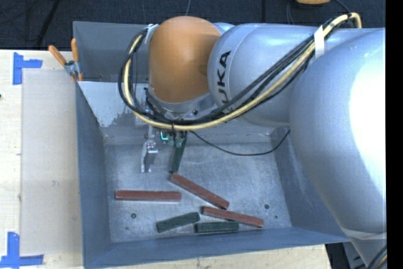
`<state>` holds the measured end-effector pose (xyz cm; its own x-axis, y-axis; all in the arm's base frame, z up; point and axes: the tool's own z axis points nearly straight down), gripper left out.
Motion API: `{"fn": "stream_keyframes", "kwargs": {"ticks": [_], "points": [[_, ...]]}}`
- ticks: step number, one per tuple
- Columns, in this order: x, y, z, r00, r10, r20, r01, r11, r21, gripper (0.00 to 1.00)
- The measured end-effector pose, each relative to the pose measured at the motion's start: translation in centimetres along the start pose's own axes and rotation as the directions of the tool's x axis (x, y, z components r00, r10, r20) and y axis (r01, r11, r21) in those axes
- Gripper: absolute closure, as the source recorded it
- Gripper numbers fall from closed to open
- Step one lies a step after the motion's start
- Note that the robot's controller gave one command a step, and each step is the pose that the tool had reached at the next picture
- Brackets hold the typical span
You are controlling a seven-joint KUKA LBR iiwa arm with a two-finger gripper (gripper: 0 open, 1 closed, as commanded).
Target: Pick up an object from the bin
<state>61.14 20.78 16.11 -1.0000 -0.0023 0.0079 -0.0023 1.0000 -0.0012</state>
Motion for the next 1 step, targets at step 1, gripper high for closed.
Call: {"fn": "stream_keyframes", "kwargs": {"ticks": [1], "points": [[-0.2, -0.08, -0.43, 1.0, 0.004, 0.007, -0.004, 1.0, -0.001, 0.0]]}}
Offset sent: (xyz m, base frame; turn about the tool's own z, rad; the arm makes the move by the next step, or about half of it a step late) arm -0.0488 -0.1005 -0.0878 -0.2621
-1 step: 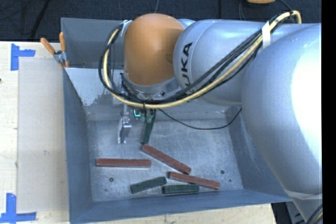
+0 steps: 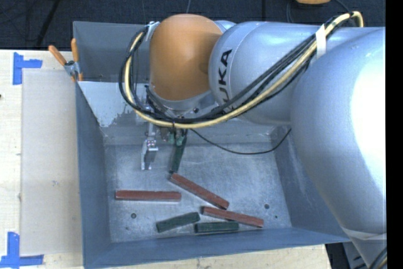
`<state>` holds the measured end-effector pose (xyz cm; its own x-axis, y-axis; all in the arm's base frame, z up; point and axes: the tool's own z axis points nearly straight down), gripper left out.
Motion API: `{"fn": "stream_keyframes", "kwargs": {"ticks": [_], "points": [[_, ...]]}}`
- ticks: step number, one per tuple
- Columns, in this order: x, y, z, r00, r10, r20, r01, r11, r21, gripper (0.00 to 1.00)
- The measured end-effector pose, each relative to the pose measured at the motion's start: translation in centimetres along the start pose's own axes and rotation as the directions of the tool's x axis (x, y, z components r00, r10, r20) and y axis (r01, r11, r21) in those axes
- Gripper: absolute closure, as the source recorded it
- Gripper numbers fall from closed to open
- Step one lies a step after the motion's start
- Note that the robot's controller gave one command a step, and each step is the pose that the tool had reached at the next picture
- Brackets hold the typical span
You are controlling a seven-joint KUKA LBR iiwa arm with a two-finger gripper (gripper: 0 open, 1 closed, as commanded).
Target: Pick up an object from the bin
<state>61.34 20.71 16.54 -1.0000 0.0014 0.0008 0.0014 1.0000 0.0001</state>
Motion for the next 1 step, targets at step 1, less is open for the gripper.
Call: {"fn": "stream_keyframes", "kwargs": {"ticks": [1], "points": [[1.88, -3.4, 3.28, 0.995, -0.105, 0.003, 0.105, 0.995, -0.001, 0.0]]}}
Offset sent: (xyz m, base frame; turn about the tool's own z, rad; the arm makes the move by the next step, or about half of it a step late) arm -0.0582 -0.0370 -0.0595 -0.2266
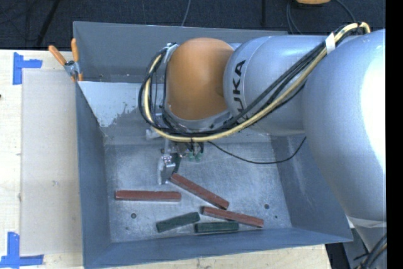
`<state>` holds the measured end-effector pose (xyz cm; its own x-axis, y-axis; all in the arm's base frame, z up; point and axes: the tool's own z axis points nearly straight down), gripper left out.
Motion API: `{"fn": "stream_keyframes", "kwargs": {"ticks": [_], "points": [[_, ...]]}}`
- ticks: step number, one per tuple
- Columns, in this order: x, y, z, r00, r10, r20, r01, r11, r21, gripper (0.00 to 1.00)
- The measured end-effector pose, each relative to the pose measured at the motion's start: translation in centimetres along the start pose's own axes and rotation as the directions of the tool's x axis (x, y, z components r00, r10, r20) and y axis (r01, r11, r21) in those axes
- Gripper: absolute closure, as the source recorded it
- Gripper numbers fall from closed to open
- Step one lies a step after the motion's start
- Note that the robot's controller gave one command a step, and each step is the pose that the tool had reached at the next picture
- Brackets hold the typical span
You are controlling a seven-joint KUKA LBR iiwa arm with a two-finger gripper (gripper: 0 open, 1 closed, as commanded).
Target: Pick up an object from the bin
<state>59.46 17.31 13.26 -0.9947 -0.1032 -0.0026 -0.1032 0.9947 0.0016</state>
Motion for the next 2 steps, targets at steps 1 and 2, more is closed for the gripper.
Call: {"fn": "stream_keyframes", "kwargs": {"ticks": [1, 2], "points": [[0.9, -1.1, 1.0, 1.0, -0.027, -0.002, 0.027, 1.0, 0.002, 0.0], [-0.5, -0.7, 4.1, 1.0, -0.019, 0.001, 0.019, 1.0, 0.001, 0.0]]}}
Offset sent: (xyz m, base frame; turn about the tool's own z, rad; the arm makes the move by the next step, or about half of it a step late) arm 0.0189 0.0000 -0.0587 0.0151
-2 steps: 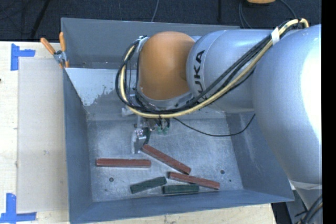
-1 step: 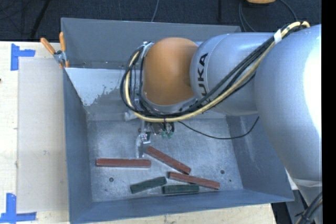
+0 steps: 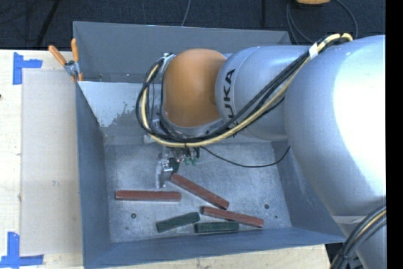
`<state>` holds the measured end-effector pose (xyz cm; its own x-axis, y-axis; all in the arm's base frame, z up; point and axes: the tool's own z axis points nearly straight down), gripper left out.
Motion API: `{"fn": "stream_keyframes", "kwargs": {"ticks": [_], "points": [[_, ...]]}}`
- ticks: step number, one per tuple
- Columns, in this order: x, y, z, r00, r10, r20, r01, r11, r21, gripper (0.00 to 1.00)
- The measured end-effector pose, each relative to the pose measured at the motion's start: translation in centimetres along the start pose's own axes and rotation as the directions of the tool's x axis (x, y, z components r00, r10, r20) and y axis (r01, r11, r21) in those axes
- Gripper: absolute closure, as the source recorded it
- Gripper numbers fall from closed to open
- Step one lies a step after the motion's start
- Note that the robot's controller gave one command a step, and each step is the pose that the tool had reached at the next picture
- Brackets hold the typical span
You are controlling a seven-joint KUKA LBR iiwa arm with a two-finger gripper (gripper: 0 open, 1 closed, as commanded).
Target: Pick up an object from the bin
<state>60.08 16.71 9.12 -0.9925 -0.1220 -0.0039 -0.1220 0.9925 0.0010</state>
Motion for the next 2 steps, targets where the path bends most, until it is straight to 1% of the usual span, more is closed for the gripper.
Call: {"fn": "stream_keyframes", "kwargs": {"ticks": [1, 2], "points": [[10.3, -2.3, 1.5, 0.998, -0.069, 0.007, 0.069, 0.998, -0.002, 1.0], [9.1, -2.3, 0.8, 0.996, -0.063, 0.056, 0.063, 0.998, -0.006, 0.0]]}}
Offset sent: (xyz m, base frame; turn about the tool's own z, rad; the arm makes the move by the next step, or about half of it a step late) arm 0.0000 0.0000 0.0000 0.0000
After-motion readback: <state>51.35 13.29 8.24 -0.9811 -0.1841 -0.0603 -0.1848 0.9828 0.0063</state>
